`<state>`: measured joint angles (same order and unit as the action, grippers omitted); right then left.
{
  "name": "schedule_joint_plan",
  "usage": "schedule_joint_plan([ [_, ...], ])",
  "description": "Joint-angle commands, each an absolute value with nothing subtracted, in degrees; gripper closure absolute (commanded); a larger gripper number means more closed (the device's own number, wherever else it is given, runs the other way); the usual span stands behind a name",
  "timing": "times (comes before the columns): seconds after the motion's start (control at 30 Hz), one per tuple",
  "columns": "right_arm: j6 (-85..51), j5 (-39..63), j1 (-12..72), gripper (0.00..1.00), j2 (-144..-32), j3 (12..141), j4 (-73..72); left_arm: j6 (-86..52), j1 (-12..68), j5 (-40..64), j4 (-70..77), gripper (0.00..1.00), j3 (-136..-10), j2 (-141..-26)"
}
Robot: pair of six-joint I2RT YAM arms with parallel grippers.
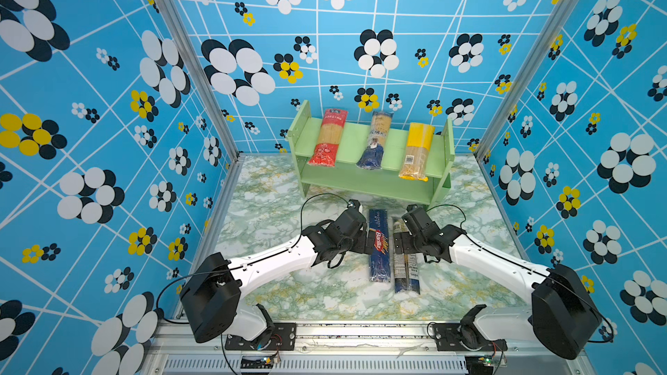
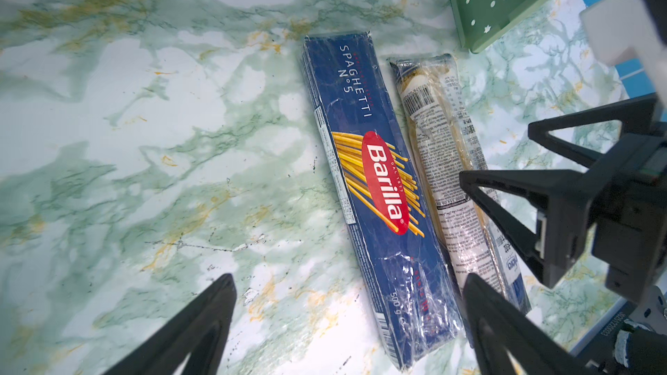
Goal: Arrange pasta packages on shelves
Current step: Move the pasta box to the center of the table.
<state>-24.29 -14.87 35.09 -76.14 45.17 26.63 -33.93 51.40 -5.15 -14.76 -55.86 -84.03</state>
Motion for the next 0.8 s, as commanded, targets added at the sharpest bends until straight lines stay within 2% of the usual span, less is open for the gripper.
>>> schedule_joint_plan([
  [0.0, -26.26, -18.07, 35.16, 0.01, -75.32, 45.09, 28.5, -35.49, 51.22, -2.66, -11.89, 0.01, -55.08, -85.94],
  [0.17, -26.67, -18.64, 35.16, 0.01, -75.72, 44.98, 28.21, -37.1, 51.45, -3.4, -7.93, 0.01, -52.62, -85.19],
  [0.77, -29.98, -18.85, 35.6, 0.01, -79.12, 44.37, 24.96, -37.49, 51.72, -5.54, -8.34, 0.01, -50.38, -83.9],
])
